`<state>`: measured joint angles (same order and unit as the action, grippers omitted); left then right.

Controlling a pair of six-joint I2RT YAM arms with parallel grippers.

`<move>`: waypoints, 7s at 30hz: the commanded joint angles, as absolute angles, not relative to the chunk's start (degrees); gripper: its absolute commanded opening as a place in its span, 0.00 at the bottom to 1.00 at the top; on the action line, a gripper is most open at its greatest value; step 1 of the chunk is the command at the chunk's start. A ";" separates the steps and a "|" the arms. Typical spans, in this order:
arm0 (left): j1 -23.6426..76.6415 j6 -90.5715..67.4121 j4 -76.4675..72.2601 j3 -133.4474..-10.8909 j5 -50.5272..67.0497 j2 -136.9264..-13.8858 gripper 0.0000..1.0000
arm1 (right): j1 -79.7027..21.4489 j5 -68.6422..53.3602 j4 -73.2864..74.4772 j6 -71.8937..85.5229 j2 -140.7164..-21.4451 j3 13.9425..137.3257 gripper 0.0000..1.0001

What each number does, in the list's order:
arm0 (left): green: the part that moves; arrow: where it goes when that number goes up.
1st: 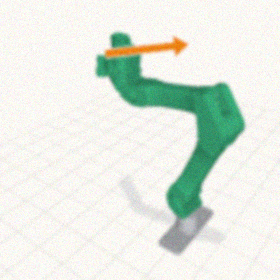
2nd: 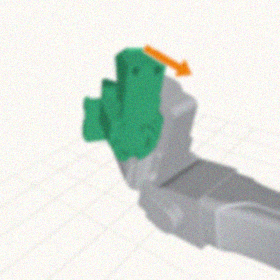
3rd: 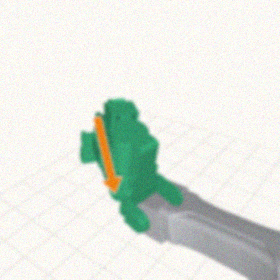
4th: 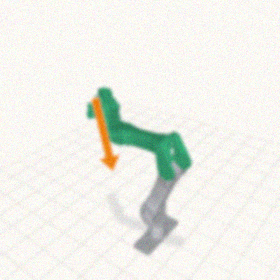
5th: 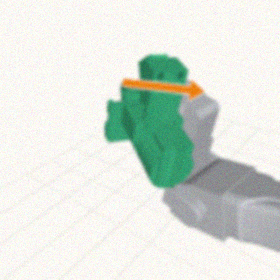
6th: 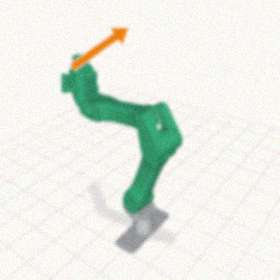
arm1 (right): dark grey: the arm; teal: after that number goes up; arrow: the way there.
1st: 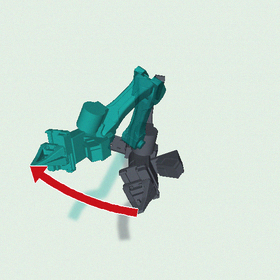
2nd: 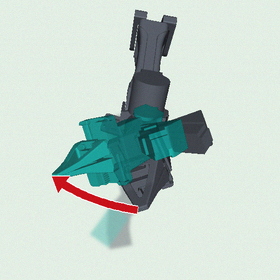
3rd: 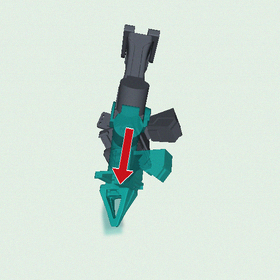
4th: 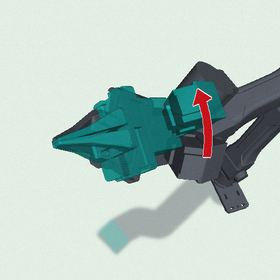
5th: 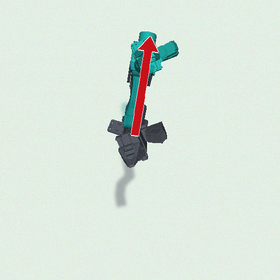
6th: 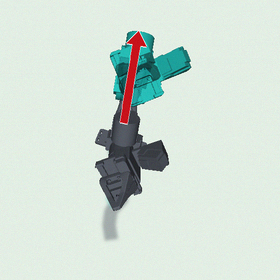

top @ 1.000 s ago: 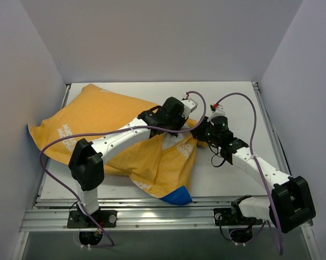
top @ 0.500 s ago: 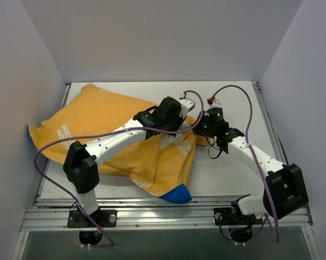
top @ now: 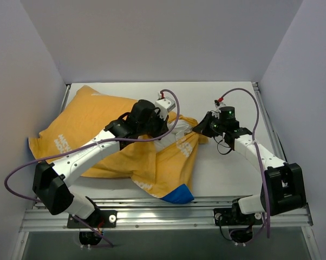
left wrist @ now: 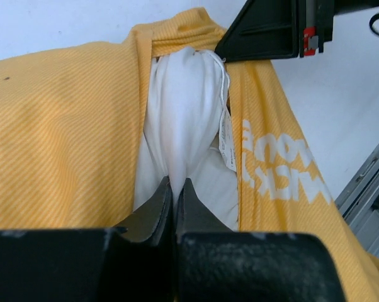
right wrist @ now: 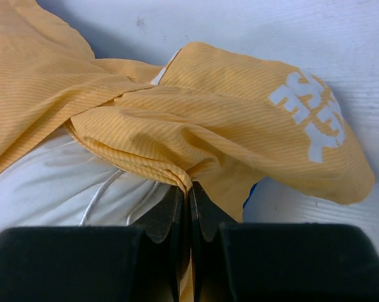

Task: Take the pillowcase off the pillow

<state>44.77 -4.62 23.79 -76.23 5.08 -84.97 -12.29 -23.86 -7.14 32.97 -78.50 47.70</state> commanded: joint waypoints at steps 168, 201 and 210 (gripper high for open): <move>56.69 8.16 6.67 -86.04 -1.32 -99.30 0.79 | -23.56 -13.62 -30.50 51.33 -52.38 13.89 0.00; 52.30 0.91 9.05 -87.26 -16.60 -110.93 0.02 | -23.11 -9.50 -8.63 47.90 -48.95 18.54 0.00; 44.14 -11.05 12.57 -96.15 -21.79 -104.68 0.02 | -22.85 -3.96 13.35 47.11 -54.04 28.91 0.00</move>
<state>51.96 -5.78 11.60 -91.15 -9.72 -110.83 -22.96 -8.08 -4.10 49.63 -52.18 28.47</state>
